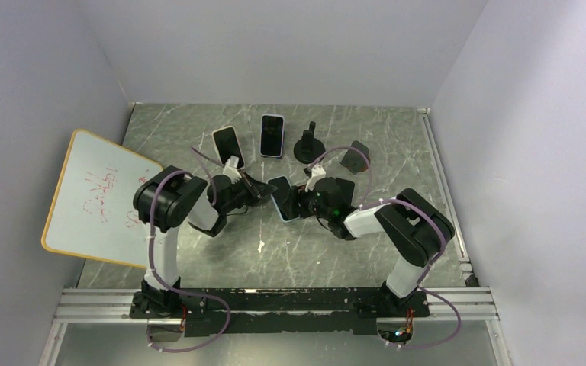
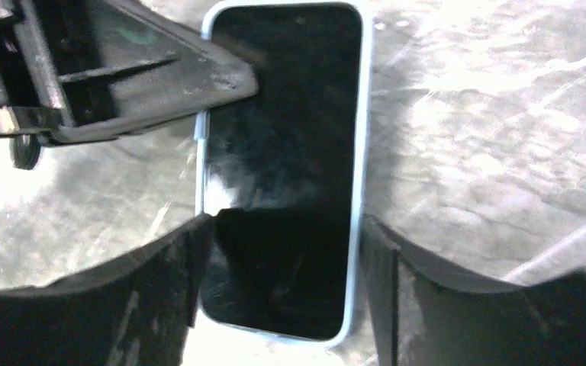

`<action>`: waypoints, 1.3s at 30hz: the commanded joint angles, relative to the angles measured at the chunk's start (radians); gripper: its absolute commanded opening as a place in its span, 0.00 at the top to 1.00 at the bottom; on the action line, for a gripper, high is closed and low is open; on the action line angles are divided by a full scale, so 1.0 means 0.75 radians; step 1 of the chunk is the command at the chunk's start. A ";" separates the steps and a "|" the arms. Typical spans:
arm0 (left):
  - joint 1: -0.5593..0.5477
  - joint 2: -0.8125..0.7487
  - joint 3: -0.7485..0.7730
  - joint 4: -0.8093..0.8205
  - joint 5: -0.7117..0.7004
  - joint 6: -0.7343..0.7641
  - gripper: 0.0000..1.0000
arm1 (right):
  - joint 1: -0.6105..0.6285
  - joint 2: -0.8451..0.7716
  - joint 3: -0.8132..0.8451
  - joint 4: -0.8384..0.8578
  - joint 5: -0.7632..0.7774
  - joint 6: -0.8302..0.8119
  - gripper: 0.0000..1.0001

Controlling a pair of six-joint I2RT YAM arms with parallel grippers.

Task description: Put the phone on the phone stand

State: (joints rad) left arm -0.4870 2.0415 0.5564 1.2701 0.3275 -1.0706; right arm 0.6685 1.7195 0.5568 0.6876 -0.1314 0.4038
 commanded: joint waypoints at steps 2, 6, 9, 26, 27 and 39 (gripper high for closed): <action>0.034 0.051 0.003 0.156 0.176 0.146 0.95 | -0.001 0.016 -0.029 -0.217 -0.098 -0.023 0.36; 0.072 0.007 0.064 0.095 0.295 0.220 0.95 | -0.184 -0.142 0.014 -0.278 -0.268 -0.137 0.10; 0.086 -0.038 0.125 0.050 0.388 0.283 0.95 | -0.378 -0.287 0.055 -0.273 -0.457 -0.144 0.03; 0.079 -0.061 0.294 0.741 0.922 0.019 0.95 | -0.611 -0.319 0.196 -0.030 -1.168 0.029 0.26; 0.079 -0.070 0.290 0.729 0.918 0.031 0.95 | -0.608 -0.322 0.196 -0.029 -1.176 0.031 0.28; 0.072 -0.068 0.289 0.703 0.907 0.055 0.95 | -0.515 -0.265 0.261 -0.184 -1.137 -0.074 0.35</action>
State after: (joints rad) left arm -0.4290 1.9957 0.7506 1.3758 0.9916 -0.9794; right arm 0.2619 1.4952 0.7231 0.5892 -0.9882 0.3836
